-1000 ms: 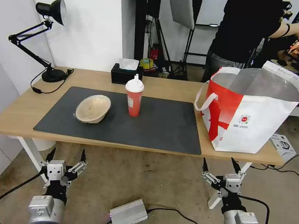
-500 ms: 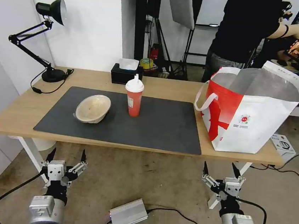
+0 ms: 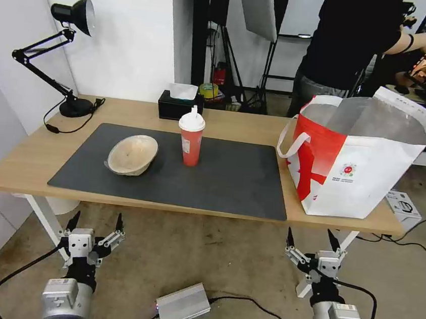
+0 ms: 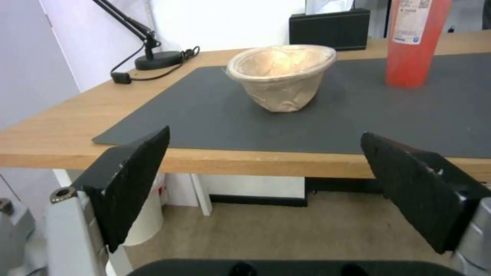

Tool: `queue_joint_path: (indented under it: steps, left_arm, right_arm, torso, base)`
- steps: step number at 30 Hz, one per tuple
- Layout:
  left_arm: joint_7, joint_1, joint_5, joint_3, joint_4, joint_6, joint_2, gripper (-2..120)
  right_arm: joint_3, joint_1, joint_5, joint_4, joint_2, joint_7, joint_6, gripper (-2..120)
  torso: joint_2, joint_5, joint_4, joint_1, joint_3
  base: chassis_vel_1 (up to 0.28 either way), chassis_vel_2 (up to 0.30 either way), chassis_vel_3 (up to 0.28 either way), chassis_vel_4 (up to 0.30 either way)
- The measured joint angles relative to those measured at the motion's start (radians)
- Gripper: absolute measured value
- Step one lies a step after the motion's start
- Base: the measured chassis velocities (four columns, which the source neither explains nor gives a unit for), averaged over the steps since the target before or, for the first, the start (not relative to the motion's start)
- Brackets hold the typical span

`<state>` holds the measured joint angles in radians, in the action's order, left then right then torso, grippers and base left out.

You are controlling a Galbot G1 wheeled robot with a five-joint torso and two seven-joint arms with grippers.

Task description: Pick up the trash from the table and place it into the takeout bag.

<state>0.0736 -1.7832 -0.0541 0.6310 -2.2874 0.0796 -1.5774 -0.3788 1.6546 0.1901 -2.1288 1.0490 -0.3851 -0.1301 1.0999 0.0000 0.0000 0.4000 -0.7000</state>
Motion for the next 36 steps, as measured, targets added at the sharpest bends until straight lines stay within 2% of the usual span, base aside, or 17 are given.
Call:
queue_joint_path:
  steps: [5, 10, 14, 19, 24, 26, 28, 30, 32, 35, 36]
  left_arm:
    - [0.0, 0.009, 0.001, -0.007, 0.001, 0.002, 0.01, 100]
    - [0.0, 0.013, 0.002, -0.012, 0.006, 0.004, 0.02, 100]
    - [-0.001, 0.013, 0.002, -0.009, 0.004, 0.005, 0.021, 100]
    - [-0.001, 0.013, 0.002, -0.006, 0.001, 0.005, 0.019, 100]
    - [-0.001, 0.014, 0.002, -0.002, 0.0, 0.006, 0.018, 100]
    - [-0.001, 0.013, 0.002, 0.001, 0.0, 0.006, 0.017, 100]
    - [-0.002, 0.013, 0.003, 0.001, 0.0, 0.006, 0.016, 100]
    - [-0.002, 0.012, 0.002, 0.004, 0.0, 0.006, 0.013, 100]
    - [-0.002, 0.012, 0.003, 0.005, 0.0, 0.006, 0.012, 100]
    - [-0.002, 0.013, 0.003, 0.01, 0.001, 0.006, 0.01, 100]
    - [-0.002, 0.013, 0.003, 0.01, 0.001, 0.006, 0.01, 100]
  right_arm:
    - [0.009, -0.055, 0.034, -0.022, -0.045, 0.032, 0.004, 100]
    - [0.037, -0.151, 0.127, -0.039, -0.115, 0.07, 0.032, 100]
    - [0.105, -0.285, 0.235, -0.026, -0.2, 0.122, 0.049, 100]
    - [0.178, -0.413, 0.338, 0.002, -0.255, 0.179, 0.08, 100]
    - [0.238, -0.541, 0.41, 0.038, -0.28, 0.247, 0.108, 100]
    - [0.292, -0.638, 0.471, 0.055, -0.29, 0.27, 0.143, 100]
    - [0.306, -0.661, 0.486, 0.058, -0.291, 0.273, 0.154, 100]
    - [0.375, -0.75, 0.542, 0.074, -0.29, 0.275, 0.204, 100]
    - [0.394, -0.771, 0.553, 0.081, -0.288, 0.275, 0.213, 100]
    - [0.494, -0.869, 0.607, 0.129, -0.272, 0.271, 0.248, 100]
    - [0.494, -0.869, 0.607, 0.129, -0.272, 0.271, 0.248, 100]
  torso:
    - [0.0, 0.0, 0.0001, 0.0, 0.0]
    - [0.0, 0.0, 0.0, 0.0, 0.0]
    - [0.0, 0.0001, 0.0001, 0.0, 0.0]
    - [0.0, 0.0001, 0.0, 0.0, 0.0]
    - [0.0, 0.0001, -0.0001, 0.0, 0.0]
    - [0.0, -0.0001, 0.0001, 0.0, 0.0]
    - [0.0, 0.0, 0.0001, 0.0, 0.0]
    - [0.0, -0.0001, 0.0001, 0.0, 0.0]
    - [0.0, -0.0002, 0.0, 0.0, 0.0]
    - [0.0, -0.0001, -0.0001, 0.0, 0.0]
    - [0.0, -0.0001, -0.0001, 0.0, 0.0]
  base:
    - [0.0, 0.0, 0.0, 0.0]
    - [0.0, 0.0, 0.0, 0.0]
    - [0.0, 0.0, 0.0, 0.0]
    - [0.0, 0.0, 0.0, 0.0]
    - [0.0, 0.0, 0.0, 0.0]
    - [0.0, 0.0, 0.0, 0.0]
    - [0.0, 0.0, 0.0, 0.0]
    - [0.0, 0.0, 0.0, 0.0]
    - [0.0, 0.0, 0.0, 0.0]
    - [0.0, 0.0, 0.0, 0.0]
    - [0.0, 0.0, 0.0, 0.0]
